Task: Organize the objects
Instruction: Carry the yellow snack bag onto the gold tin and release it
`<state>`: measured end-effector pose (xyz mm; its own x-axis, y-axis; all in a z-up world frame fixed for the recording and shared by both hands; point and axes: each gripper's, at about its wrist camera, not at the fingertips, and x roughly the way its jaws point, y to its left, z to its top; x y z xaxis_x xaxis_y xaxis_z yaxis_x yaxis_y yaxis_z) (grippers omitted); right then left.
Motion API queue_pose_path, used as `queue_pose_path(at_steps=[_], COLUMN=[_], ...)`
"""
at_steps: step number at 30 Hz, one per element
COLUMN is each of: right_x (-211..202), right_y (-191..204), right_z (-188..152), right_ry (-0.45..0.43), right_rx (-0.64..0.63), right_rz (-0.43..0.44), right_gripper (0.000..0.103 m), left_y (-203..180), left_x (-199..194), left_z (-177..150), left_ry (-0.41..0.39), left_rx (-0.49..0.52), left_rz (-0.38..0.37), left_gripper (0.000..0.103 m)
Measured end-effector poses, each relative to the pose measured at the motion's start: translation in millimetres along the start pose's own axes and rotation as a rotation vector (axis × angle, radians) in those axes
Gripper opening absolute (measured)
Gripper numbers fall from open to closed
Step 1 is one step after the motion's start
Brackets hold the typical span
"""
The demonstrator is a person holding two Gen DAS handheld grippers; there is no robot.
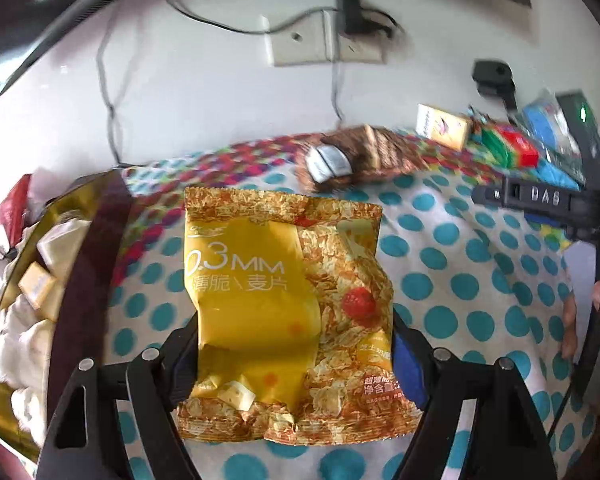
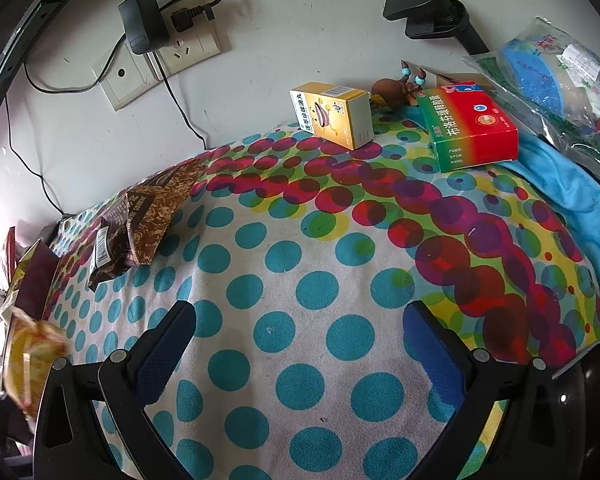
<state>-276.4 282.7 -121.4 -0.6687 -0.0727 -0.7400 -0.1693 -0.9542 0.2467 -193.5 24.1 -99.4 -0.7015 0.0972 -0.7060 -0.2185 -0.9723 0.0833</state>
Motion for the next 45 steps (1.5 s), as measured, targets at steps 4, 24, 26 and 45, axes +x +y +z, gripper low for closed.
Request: queue_pose_path(at_steps=[4, 24, 26, 45], right_x=[1, 2, 2, 3], right_y=[2, 5, 6, 7], right_z=[-1, -2, -2, -1], right_ry=[0.005, 0.009, 0.010, 0.014], right_rx=[-0.010, -0.016, -0.018, -0.023], right_rz=[-0.011, -0.021, -0.022, -0.028], right_gripper=[0.103, 0.103, 0.103, 0.103], left_y=[20, 203, 203, 205], left_x=[-16, -77, -72, -20], left_z=[-2, -43, -46, -12], left_ry=[-0.020, -0.017, -0.002, 0.032], left_rx=[-0.053, -0.303, -0.306, -0.279], left_rz=[0.043, 0.345, 0.339, 0.369], left_gripper=[0.081, 0.081, 0.081, 0.087])
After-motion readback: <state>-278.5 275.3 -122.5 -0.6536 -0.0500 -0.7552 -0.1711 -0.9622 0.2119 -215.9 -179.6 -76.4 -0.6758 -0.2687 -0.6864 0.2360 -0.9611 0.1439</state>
